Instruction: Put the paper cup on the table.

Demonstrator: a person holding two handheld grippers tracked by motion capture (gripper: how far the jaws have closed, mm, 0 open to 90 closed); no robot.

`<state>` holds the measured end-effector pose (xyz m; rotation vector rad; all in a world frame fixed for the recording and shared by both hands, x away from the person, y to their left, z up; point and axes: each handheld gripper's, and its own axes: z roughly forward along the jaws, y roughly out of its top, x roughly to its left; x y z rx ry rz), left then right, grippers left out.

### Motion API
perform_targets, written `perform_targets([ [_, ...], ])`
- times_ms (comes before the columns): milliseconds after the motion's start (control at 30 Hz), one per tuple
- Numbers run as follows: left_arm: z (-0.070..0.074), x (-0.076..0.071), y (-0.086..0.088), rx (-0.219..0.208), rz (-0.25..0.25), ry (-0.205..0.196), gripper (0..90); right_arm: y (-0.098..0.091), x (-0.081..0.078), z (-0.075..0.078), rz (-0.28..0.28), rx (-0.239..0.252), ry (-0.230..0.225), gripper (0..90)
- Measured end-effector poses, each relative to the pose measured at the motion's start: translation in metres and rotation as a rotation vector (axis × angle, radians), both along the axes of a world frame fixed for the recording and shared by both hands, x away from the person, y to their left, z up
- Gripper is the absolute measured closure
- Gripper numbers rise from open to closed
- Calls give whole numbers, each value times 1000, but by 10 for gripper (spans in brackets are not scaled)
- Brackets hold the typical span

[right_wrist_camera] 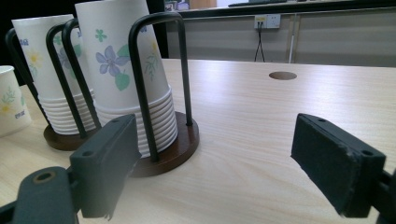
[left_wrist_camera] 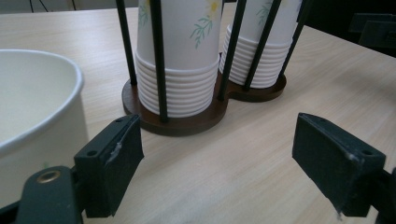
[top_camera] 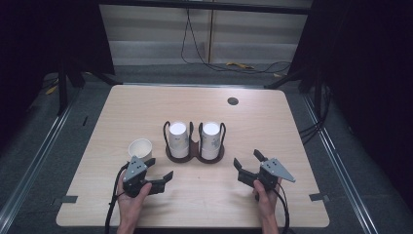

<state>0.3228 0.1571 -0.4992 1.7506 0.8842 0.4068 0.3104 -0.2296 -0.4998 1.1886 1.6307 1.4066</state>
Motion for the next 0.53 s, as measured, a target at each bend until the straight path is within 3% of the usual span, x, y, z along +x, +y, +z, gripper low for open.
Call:
perform_targets([
  [167,-7,2,-12,-14,-20,-10,162,2,-2,0,4,-7,0,146],
  [533,-7,-2,-19,34,-34,-66,161,1,-2,0,-3,7,-2,145],
])
